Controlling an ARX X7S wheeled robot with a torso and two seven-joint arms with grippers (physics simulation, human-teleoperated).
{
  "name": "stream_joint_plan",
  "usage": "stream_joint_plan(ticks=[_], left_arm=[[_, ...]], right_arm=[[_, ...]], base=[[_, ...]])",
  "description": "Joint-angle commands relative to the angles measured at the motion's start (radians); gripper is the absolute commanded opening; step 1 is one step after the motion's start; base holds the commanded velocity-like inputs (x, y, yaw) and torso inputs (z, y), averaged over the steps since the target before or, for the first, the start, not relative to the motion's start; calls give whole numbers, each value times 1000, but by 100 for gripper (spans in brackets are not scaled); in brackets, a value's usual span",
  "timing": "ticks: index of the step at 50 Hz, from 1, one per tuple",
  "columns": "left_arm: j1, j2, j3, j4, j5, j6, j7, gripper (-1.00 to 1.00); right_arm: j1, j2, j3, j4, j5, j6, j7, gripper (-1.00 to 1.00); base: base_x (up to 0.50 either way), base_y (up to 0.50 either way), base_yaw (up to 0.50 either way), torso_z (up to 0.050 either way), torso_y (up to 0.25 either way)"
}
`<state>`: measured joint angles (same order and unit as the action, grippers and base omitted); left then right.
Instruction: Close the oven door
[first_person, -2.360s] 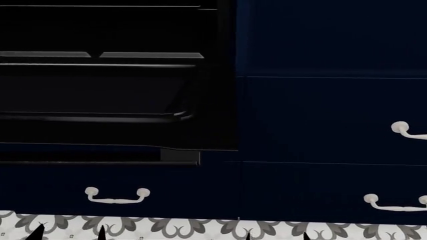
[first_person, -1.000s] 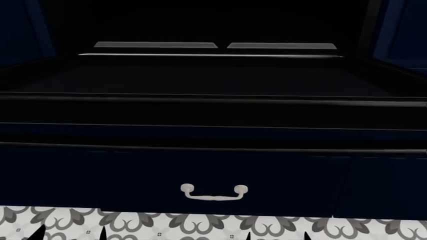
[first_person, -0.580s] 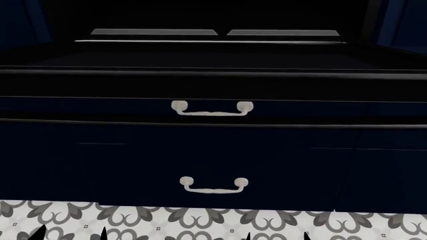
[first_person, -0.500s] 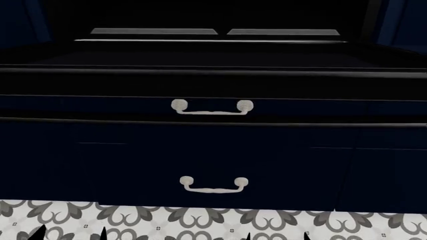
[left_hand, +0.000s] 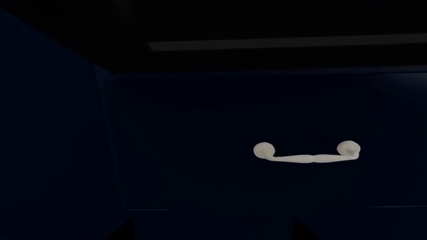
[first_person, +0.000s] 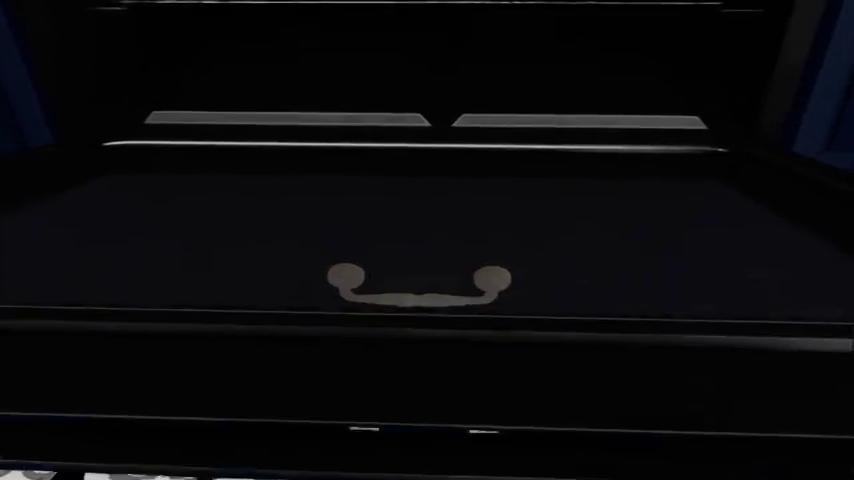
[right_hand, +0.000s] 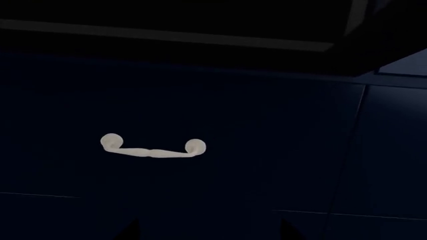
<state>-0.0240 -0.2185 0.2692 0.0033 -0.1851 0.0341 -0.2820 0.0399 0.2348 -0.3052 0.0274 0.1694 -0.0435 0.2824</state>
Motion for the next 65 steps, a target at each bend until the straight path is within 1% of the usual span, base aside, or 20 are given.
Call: stream_joint_plan(ticks=[1, 21, 35, 38, 41, 42, 43, 44, 47, 48, 49, 50, 51, 53, 56, 60, 65], left_arm=[[-2, -3, 4, -2, -3, 4, -4, 100], [-3, -9, 11, -5, -10, 12, -10, 100], [2, -15, 11, 7, -23, 21, -13, 100], [-2, -15, 0, 18, -56, 16, -4, 100], [-9, -21, -1, 68, -49, -44, -35, 100], [-9, -23, -20, 121, -93, -115, -54, 100], [1, -37, -30, 201, -120, -146, -58, 100], [1, -43, -28, 233, -103, -176, -82, 100], [-22, -62, -46, 344, -151, -287, -111, 100], [-31, -80, -41, 395, -171, -333, -105, 100], [-41, -86, -39, 408, -191, -362, -99, 100], [-61, -90, -30, 426, -179, -414, -125, 100], [-72, -97, -33, 472, -197, -451, -132, 100], [-96, -101, -34, 512, -207, -512, -156, 100], [-118, -107, -37, 557, -214, -557, -178, 100], [-175, -118, -56, 616, -255, -644, -196, 100], [-245, -127, -98, 684, -343, -752, -208, 100]], right_arm=[[1, 4, -4, -3, 4, 2, 6, 100], [1, 9, -7, -6, 16, 3, 16, 100], [5, 10, -6, -3, 28, 9, 26, 100], [8, 8, 1, -20, 41, 30, 37, 100], [-4, 12, 21, -59, 74, 13, 32, 100], [-2, 18, 20, -95, 55, 77, 69, 100], [-7, 23, 23, -130, 64, 104, 75, 100], [-9, 25, 28, -152, 72, 122, 83, 100], [-13, 48, 56, -268, 94, 188, 115, 100], [-15, 61, 67, -318, 105, 225, 127, 100], [-15, 67, 72, -337, 115, 244, 130, 100], [-17, 76, 77, -369, 120, 273, 141, 100], [-16, 92, 72, -420, 96, 320, 166, 100], [-17, 112, 58, -479, 61, 353, 186, 100], [-7, 125, 37, -495, 23, 372, 196, 100], [-1, 128, 91, -559, 99, 403, 192, 100], [37, 155, 175, -703, 216, 523, 212, 100]], base=[[484, 0, 0, 0, 0], [461, 0, 0, 0, 0], [33, 0, 0, 0, 0], [0, 0, 0, 0, 0], [0, 0, 0, 0, 0], [0, 0, 0, 0, 0], [0, 0, 0, 0, 0], [0, 0, 0, 0, 0], [0, 0, 0, 0, 0], [0, 0, 0, 0, 0], [0, 0, 0, 0, 0], [0, 0, 0, 0, 0], [0, 0, 0, 0, 0], [0, 0, 0, 0, 0], [0, 0, 0, 0, 0], [0, 0, 0, 0, 0], [0, 0, 0, 0, 3]])
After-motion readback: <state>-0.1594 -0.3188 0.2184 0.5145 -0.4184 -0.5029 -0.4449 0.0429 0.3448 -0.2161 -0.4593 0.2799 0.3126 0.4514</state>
